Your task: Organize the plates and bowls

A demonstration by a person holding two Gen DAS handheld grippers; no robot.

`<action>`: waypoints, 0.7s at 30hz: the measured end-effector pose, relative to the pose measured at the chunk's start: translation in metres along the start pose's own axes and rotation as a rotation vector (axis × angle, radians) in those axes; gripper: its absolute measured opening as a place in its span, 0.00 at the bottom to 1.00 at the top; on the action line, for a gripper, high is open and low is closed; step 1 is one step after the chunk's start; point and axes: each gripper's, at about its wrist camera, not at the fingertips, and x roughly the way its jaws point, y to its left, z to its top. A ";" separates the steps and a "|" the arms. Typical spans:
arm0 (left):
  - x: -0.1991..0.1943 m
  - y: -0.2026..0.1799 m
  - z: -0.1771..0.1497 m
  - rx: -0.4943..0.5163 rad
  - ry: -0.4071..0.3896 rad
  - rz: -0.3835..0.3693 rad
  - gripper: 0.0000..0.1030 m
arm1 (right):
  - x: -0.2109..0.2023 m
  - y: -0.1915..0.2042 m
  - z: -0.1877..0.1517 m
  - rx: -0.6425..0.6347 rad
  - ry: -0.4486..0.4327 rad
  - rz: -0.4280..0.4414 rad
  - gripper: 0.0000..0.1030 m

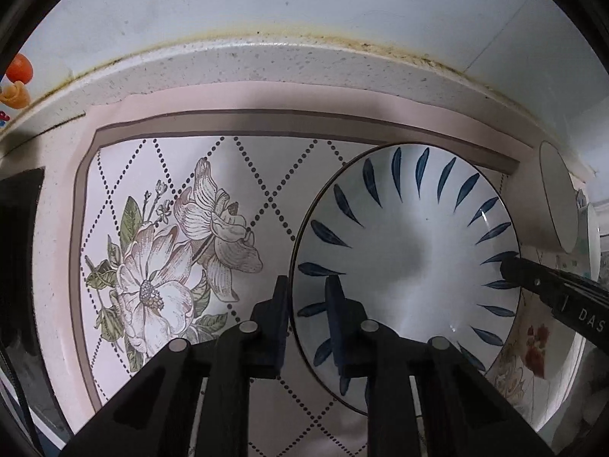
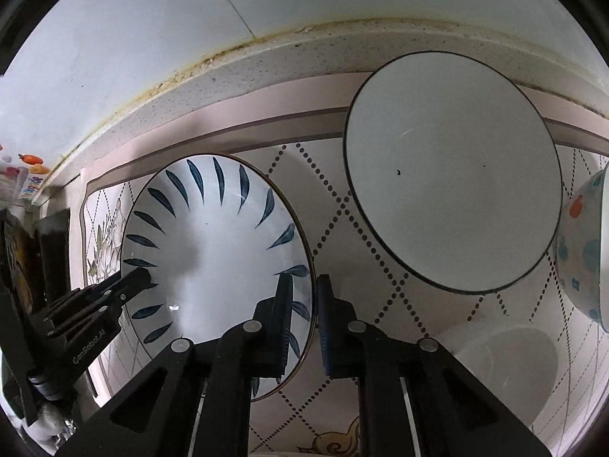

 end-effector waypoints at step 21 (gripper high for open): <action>-0.122 -0.041 -0.090 0.074 -0.090 -0.048 0.16 | -0.100 -0.003 -0.080 -0.061 -0.085 0.063 0.14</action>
